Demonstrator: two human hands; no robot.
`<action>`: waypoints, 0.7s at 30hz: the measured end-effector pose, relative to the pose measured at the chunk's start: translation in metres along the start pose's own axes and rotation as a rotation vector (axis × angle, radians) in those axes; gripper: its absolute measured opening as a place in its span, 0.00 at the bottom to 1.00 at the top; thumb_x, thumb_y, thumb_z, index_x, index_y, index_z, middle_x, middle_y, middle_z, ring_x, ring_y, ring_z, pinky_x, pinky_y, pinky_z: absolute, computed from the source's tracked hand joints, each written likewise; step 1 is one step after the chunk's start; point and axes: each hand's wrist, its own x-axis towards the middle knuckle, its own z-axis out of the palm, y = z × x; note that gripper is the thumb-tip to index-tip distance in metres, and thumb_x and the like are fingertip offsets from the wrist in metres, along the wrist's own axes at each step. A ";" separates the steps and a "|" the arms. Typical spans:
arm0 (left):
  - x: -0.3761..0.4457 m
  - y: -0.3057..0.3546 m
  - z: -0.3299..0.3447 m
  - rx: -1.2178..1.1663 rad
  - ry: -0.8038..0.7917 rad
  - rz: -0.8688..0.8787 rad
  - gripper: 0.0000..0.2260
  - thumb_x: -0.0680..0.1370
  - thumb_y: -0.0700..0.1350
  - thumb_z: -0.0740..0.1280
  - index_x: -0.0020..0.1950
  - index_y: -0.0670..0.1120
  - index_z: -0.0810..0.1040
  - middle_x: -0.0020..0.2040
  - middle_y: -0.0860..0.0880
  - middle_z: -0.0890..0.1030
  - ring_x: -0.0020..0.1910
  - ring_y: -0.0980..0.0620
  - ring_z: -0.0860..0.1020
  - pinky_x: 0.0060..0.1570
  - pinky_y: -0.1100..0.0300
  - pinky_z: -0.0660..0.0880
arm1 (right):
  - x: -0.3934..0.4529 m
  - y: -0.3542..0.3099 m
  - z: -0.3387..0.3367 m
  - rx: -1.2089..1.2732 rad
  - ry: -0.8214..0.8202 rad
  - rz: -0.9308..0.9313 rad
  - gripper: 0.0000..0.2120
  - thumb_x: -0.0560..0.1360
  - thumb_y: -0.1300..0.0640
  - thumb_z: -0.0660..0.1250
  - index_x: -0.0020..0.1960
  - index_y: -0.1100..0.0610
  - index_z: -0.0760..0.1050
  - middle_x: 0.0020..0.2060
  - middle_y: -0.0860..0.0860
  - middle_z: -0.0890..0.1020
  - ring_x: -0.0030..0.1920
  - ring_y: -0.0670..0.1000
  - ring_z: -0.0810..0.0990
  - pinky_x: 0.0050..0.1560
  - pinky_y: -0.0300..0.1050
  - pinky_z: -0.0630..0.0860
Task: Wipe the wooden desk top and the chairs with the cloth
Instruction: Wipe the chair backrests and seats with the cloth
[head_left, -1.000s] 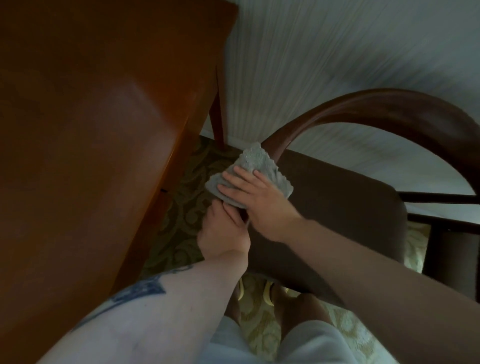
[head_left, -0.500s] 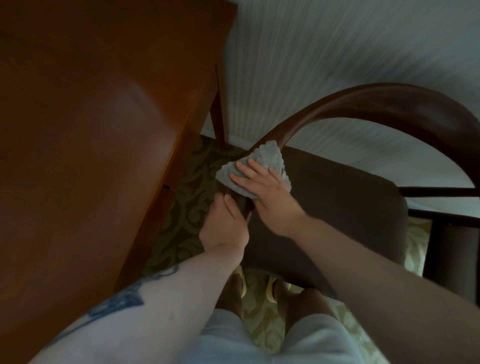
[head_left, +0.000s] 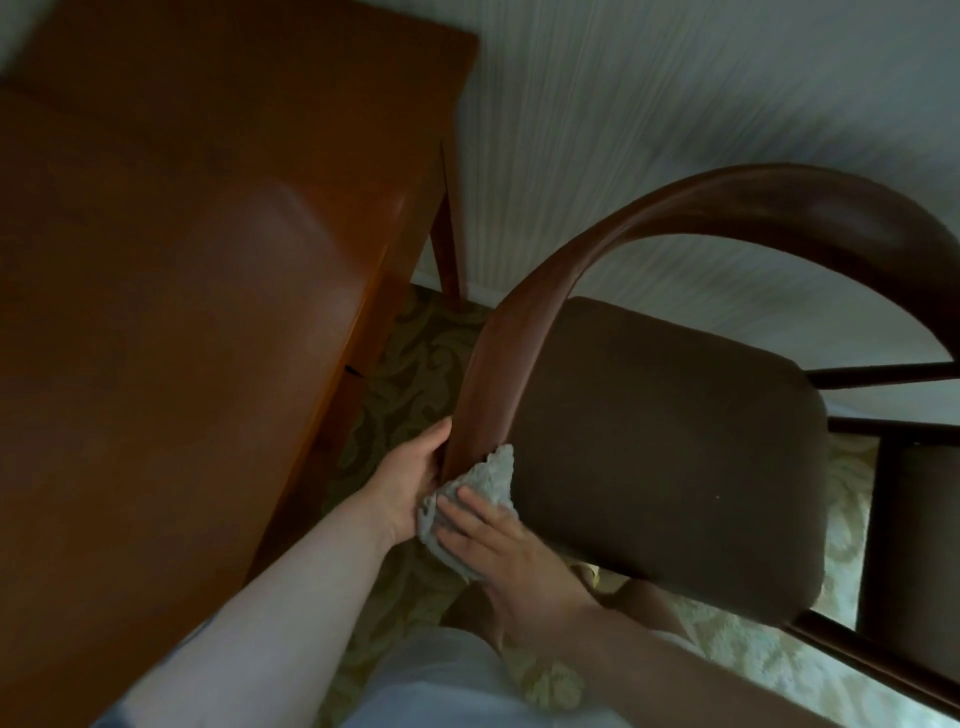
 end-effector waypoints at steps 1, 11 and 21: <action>0.000 0.000 0.000 0.007 -0.009 0.000 0.24 0.79 0.58 0.60 0.68 0.45 0.73 0.62 0.39 0.79 0.60 0.41 0.78 0.58 0.48 0.74 | 0.004 0.011 -0.010 -0.063 -0.021 -0.054 0.43 0.67 0.64 0.71 0.77 0.52 0.56 0.77 0.47 0.53 0.77 0.48 0.41 0.73 0.55 0.50; 0.000 0.000 0.003 0.033 0.037 0.005 0.25 0.78 0.59 0.61 0.68 0.43 0.73 0.60 0.40 0.80 0.60 0.42 0.78 0.59 0.49 0.73 | -0.006 0.001 -0.010 -0.014 -0.182 -0.086 0.38 0.71 0.66 0.65 0.78 0.50 0.55 0.77 0.44 0.47 0.75 0.42 0.33 0.72 0.52 0.36; 0.004 -0.008 0.033 0.149 0.374 0.223 0.14 0.80 0.56 0.59 0.55 0.50 0.80 0.53 0.46 0.82 0.54 0.45 0.78 0.61 0.48 0.71 | 0.087 0.082 -0.124 -0.170 0.058 0.246 0.36 0.76 0.69 0.58 0.78 0.46 0.51 0.78 0.44 0.51 0.77 0.46 0.40 0.76 0.54 0.39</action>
